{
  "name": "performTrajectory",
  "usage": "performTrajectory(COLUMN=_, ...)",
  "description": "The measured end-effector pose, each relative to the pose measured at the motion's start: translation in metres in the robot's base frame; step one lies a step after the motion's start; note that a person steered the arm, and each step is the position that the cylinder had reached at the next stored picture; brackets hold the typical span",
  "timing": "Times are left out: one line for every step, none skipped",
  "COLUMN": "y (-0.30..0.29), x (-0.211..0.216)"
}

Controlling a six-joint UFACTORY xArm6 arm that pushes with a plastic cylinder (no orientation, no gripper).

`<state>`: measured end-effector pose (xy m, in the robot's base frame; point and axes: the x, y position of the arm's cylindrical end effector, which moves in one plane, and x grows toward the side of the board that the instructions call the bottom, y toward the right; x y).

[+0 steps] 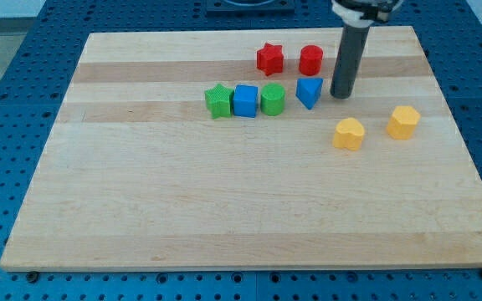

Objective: Push blue triangle to the right side of the green circle

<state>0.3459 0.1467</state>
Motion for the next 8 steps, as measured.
performTrajectory(y=0.009, x=-0.023)
performTrajectory(y=0.007, x=-0.024)
performTrajectory(y=-0.001, x=-0.02)
performTrajectory(y=-0.012, x=-0.017)
performTrajectory(y=-0.026, x=-0.014)
performTrajectory(y=-0.039, x=-0.006)
performTrajectory(y=-0.05, x=0.0)
performTrajectory(y=-0.064, x=0.003)
